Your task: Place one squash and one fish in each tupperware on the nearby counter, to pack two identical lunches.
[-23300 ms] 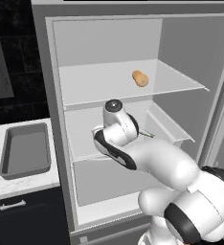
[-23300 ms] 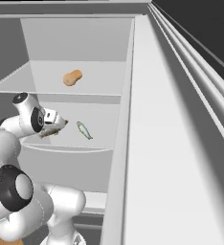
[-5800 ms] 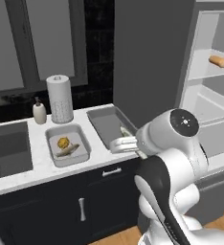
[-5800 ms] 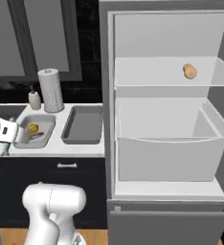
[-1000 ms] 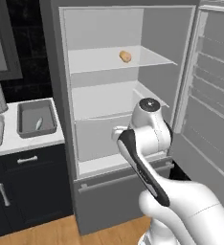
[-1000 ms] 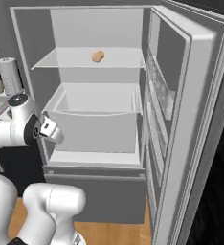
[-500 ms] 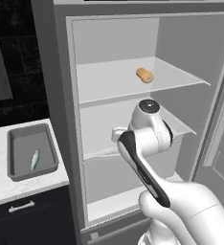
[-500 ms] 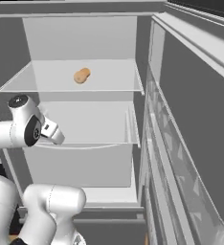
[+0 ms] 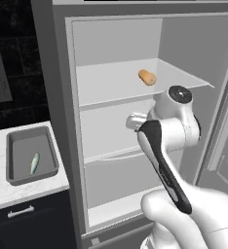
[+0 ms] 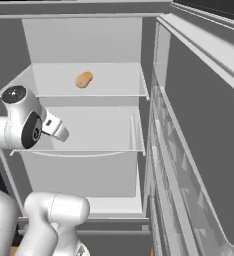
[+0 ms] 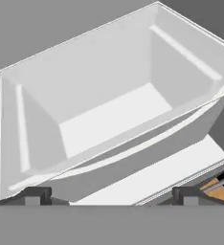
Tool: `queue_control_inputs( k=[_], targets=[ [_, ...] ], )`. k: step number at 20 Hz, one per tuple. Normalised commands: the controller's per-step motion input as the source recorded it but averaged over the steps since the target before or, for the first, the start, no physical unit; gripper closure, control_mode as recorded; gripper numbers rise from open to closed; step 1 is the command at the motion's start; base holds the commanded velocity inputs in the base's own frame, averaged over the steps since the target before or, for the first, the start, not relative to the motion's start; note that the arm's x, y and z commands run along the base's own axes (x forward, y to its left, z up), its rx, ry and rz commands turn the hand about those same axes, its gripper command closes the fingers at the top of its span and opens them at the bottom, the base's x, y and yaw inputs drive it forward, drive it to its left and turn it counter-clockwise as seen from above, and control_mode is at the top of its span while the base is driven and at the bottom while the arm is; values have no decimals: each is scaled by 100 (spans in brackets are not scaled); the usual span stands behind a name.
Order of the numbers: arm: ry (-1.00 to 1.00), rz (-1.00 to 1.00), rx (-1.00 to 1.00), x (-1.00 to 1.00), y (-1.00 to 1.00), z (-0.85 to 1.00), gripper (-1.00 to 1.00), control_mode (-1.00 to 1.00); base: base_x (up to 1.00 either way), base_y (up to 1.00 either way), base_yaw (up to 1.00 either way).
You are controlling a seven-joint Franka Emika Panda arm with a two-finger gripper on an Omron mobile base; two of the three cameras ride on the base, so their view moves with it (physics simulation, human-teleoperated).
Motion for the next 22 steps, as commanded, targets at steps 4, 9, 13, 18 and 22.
queue_control_inputs(
  k=[4, 9, 13, 18, 22],
  targets=[
    [-33, 0, 0, -54, -2, 100, -100, -100, 0, 0, 0],
    [-19, 0, -5, -60, -17, 100, -100, -100, 0, 0, 0],
    [-8, 0, -5, -54, -38, 100, -100, -100, 0, 0, 0],
    [3, 0, -4, -47, -54, 97, -100, -100, 0, 0, 0],
    [33, 1, -7, 56, -45, 15, -100, -100, 0, 0, 0]
  ],
)
